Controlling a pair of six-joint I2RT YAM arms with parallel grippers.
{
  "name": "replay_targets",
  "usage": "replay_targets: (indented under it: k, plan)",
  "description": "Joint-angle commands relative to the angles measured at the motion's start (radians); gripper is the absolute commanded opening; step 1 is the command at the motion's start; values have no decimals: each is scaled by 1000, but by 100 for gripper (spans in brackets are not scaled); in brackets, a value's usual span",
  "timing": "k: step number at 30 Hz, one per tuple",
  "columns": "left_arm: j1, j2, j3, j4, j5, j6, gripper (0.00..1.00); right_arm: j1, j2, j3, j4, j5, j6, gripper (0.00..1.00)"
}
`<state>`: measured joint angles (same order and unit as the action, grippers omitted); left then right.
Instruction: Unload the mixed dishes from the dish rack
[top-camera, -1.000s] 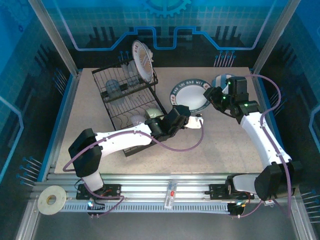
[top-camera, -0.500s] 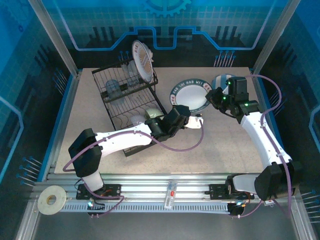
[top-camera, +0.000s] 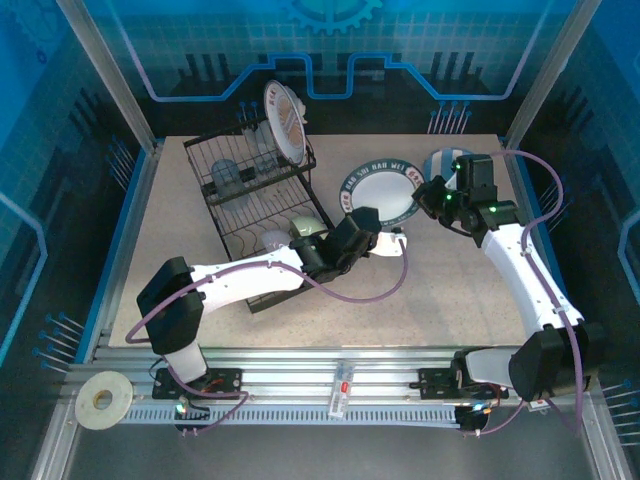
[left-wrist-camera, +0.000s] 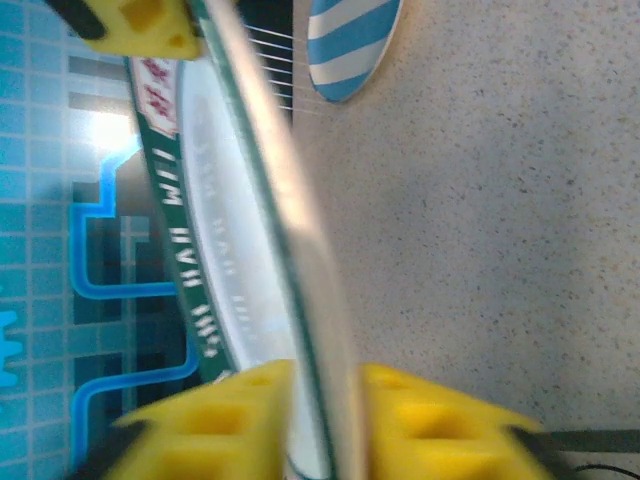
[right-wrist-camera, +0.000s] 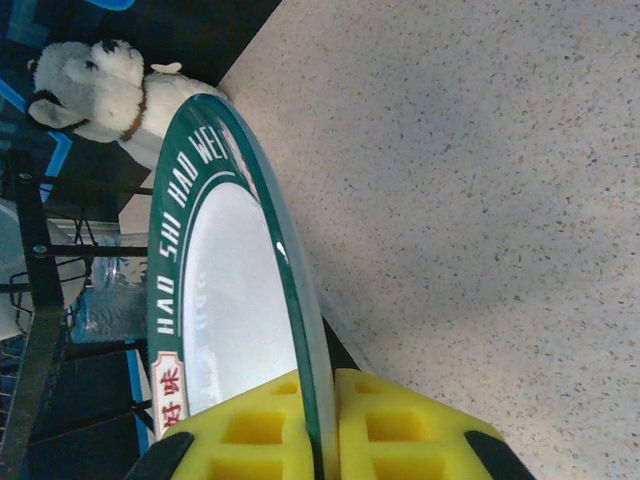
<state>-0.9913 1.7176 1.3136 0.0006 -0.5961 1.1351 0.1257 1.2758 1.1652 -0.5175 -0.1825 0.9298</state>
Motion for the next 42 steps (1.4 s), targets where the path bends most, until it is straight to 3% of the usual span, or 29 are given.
replay_targets:
  k: [1, 16, 28, 33, 37, 42]
  plan:
    - [-5, -35, 13, 84, -9, -12, 99, -12, -15, 16, 8, -10, -21, 0]
    - [-6, -50, 165, 16, 38, -156, 99, -120, 21, 30, 64, -83, -31, 0]
    - [-6, -136, 177, -80, 68, -295, 99, -192, 69, 55, 102, -122, -43, 0]
    - [-3, -193, 208, -149, 99, -468, 99, -242, 65, -4, 229, -123, -60, 0]
    - [18, -246, 253, -251, 182, -723, 99, -319, 52, -98, 392, -104, -51, 0]
    - [89, -324, 223, -267, 324, -1036, 99, -395, 123, -79, 457, -101, -76, 0]
